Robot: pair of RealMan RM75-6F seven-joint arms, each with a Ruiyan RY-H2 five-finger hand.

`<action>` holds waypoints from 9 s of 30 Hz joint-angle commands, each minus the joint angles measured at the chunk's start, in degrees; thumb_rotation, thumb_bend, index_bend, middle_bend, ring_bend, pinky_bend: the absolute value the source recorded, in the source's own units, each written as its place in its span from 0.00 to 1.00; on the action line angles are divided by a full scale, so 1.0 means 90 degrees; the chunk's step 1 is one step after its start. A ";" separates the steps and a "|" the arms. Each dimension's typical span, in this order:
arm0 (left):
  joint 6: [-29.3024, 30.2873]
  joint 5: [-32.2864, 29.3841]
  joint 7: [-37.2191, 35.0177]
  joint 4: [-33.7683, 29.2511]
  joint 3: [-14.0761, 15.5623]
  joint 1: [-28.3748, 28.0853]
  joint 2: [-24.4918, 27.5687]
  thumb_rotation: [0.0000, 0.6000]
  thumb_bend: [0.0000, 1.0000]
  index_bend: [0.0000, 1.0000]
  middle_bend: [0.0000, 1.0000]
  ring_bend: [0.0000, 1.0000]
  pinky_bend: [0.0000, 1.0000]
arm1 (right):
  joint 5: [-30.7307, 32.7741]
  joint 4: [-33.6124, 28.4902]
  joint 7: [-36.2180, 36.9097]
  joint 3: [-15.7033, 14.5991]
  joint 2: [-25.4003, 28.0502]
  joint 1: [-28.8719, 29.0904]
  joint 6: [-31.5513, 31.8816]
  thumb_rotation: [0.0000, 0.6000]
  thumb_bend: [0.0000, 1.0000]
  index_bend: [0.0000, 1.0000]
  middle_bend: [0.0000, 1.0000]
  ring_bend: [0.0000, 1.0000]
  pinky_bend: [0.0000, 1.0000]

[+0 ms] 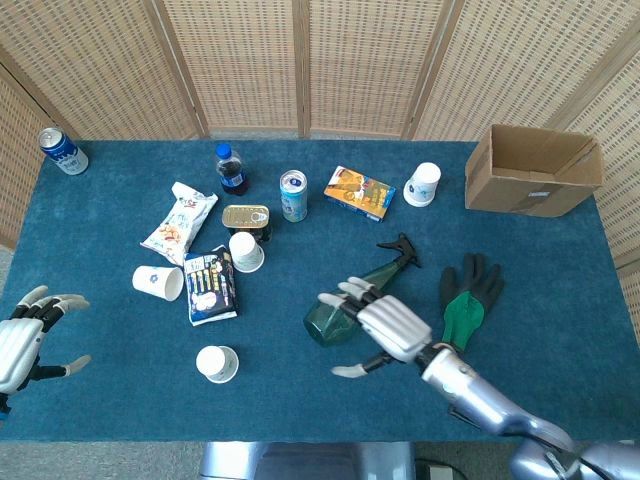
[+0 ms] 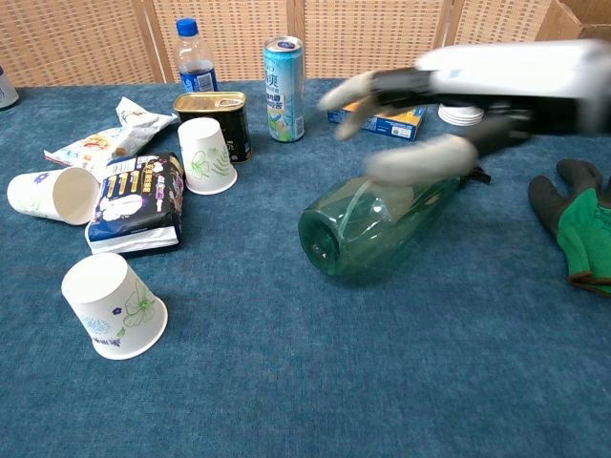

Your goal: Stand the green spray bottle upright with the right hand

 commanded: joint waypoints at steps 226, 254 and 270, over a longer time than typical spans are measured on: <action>0.0434 0.0702 -0.0761 0.0592 0.0162 -0.0236 -0.0133 0.99 0.18 0.28 0.27 0.22 0.06 | 0.5418 0.1735 -0.7429 0.0279 -0.2609 0.1621 0.3100 0.56 0.19 0.21 0.11 0.00 0.04; 0.0333 0.0509 -0.0854 0.0766 0.0178 -0.0191 -0.0151 0.99 0.18 0.28 0.27 0.22 0.06 | 0.6460 0.3558 -0.7682 0.0345 -0.3404 0.2077 0.2475 0.77 0.16 0.34 0.20 0.06 0.05; 0.0240 0.0469 -0.0899 0.0851 0.0162 -0.0232 -0.0225 0.99 0.18 0.28 0.27 0.22 0.06 | 0.6552 0.3630 -0.7603 0.0510 -0.3527 0.2195 0.2454 1.00 0.13 0.46 0.33 0.21 0.13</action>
